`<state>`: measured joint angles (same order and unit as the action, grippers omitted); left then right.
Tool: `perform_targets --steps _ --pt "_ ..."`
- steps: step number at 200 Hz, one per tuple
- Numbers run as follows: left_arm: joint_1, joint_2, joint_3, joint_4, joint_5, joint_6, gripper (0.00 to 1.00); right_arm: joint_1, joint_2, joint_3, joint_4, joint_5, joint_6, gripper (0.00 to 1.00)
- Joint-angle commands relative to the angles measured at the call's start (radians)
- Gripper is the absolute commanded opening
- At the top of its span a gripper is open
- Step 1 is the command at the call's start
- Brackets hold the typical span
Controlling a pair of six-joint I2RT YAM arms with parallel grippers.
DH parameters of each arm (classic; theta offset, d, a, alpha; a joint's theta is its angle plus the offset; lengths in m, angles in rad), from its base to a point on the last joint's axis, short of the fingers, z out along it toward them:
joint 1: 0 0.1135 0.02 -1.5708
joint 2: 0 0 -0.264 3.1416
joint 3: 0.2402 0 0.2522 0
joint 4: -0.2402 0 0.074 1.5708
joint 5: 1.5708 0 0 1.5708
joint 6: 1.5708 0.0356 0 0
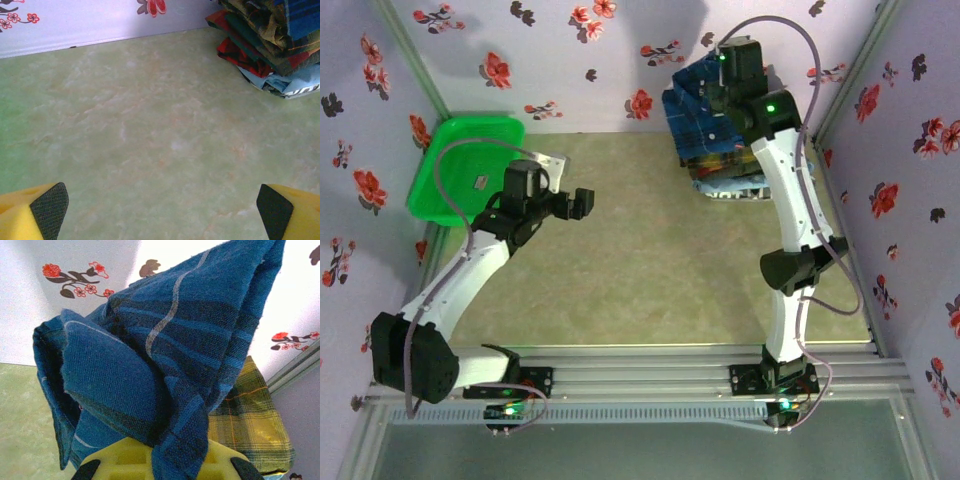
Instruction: Fold and stack the long sleeve shirts
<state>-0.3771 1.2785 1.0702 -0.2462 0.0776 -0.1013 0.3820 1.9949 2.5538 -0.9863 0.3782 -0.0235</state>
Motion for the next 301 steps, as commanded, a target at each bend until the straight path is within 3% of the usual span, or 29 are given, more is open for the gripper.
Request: perform_targets --steps 1,66,196,217,230,236,269,301 --pt "-0.005 0.013 0.024 0.037 -0.028 0.024 1.00 -0.025 -0.041 0.031 0.012 -0.015 -0.016 0.00" --pt "-0.006 0.031 0.097 0.000 -0.027 0.040 1.00 -0.107 0.028 -0.014 0.083 0.017 -0.083 0.00" --pt "-0.015 0.125 0.374 -0.269 -0.027 0.092 1.00 -0.278 0.338 0.053 0.316 0.079 -0.186 0.01" --pt "-0.019 0.146 0.408 -0.297 -0.026 0.095 1.00 -0.308 0.382 0.055 0.357 0.080 -0.191 0.21" --pt "-0.022 0.159 0.429 -0.313 -0.026 0.094 1.00 -0.330 0.402 0.060 0.362 0.070 -0.165 0.54" --pt "-0.024 0.165 0.441 -0.321 -0.026 0.094 1.00 -0.339 0.409 0.060 0.359 0.063 -0.157 0.62" --pt "-0.030 0.177 0.472 -0.338 -0.027 0.082 1.00 -0.375 0.418 0.056 0.348 0.091 -0.143 0.84" --pt "-0.037 0.162 0.458 -0.341 -0.027 0.075 1.00 -0.399 0.384 0.038 0.317 0.078 -0.110 0.92"
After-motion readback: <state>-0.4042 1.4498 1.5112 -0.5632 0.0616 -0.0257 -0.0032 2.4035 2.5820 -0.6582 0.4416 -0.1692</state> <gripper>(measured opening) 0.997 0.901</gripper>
